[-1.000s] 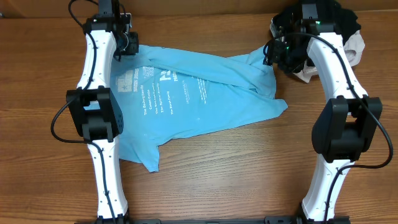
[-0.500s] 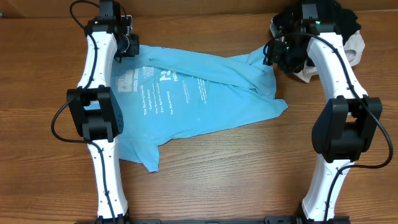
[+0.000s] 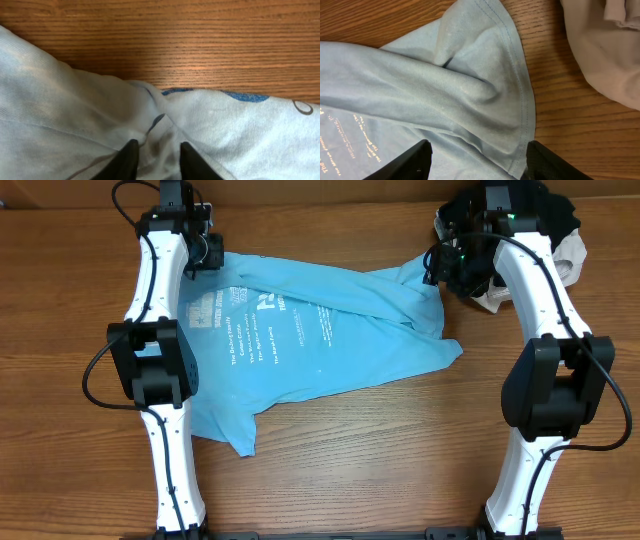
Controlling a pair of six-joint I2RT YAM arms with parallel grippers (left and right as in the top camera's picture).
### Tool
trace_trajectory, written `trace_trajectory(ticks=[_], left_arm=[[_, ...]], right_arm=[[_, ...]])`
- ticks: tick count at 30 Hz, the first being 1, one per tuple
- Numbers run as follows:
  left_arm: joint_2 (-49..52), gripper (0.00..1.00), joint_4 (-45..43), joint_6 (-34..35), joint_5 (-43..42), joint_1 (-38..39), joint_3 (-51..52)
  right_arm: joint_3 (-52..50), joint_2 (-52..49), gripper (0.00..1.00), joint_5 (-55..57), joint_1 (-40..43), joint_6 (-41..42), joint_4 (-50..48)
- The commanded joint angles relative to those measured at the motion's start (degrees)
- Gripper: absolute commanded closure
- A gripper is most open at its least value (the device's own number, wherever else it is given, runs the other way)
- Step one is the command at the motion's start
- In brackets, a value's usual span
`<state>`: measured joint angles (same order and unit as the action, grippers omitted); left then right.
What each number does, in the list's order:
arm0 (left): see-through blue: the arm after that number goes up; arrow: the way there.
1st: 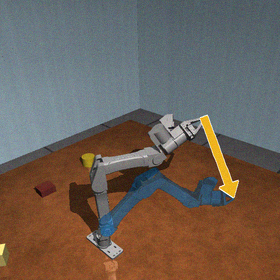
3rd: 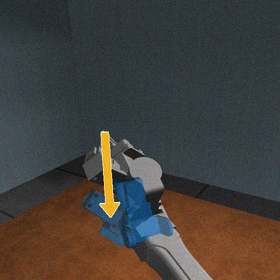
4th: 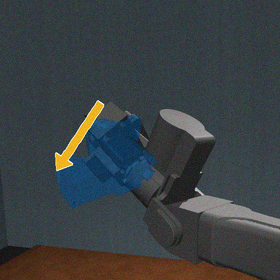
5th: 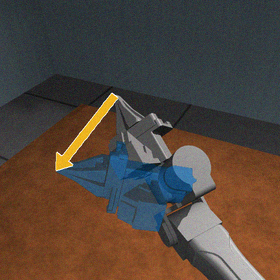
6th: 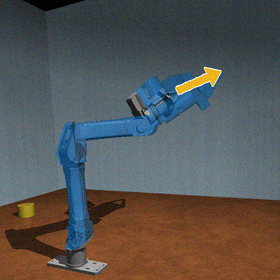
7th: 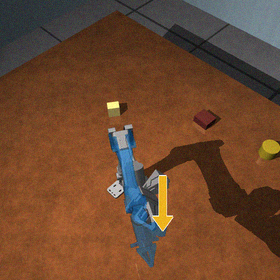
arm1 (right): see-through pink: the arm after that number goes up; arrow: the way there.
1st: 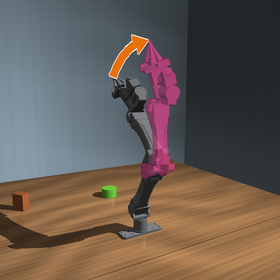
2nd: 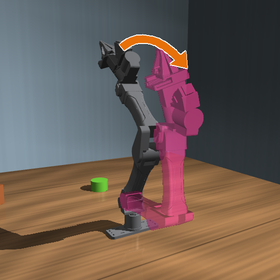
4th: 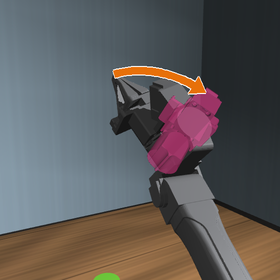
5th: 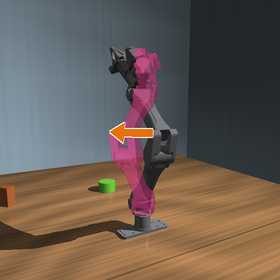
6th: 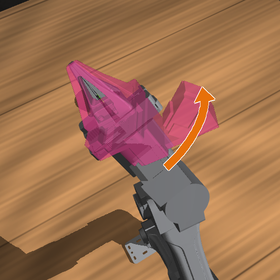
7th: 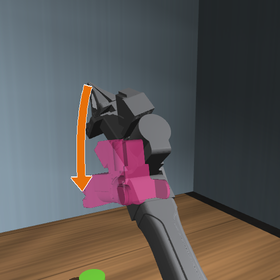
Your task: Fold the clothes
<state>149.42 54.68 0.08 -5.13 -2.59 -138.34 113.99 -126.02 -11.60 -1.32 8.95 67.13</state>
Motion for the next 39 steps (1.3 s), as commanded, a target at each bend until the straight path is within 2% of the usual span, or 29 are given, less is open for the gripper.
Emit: trace_trajectory(ticks=[1, 20, 26, 30, 39], left_arm=[[1.22, 0.68, -0.55, 0.15, 0.2, 0.33, 0.31], [2.82, 0.75, 0.2, 0.15, -0.7, 0.42, 0.35], [3.04, 0.73, 1.55, 0.15, -0.72, 0.37, 0.35], [3.06, 0.83, 1.55, 0.17, -0.7, 0.39, 0.35], [2.69, 0.96, 2.67, 0.17, -0.7, 0.37, -0.94]], right_arm=[[1.53, 2.25, 0.36, 0.15, -0.33, -0.44, -0.13], [1.53, 2.25, 0.36, 0.13, -0.26, -1.49, 0.09], [1.53, 2.25, 0.36, 0.15, -0.22, -1.7, 0.0], [1.53, 2.25, 0.36, 0.13, -0.22, -1.7, 0.0], [1.53, 2.25, 0.36, 0.13, -0.04, -1.9, 0.07]])
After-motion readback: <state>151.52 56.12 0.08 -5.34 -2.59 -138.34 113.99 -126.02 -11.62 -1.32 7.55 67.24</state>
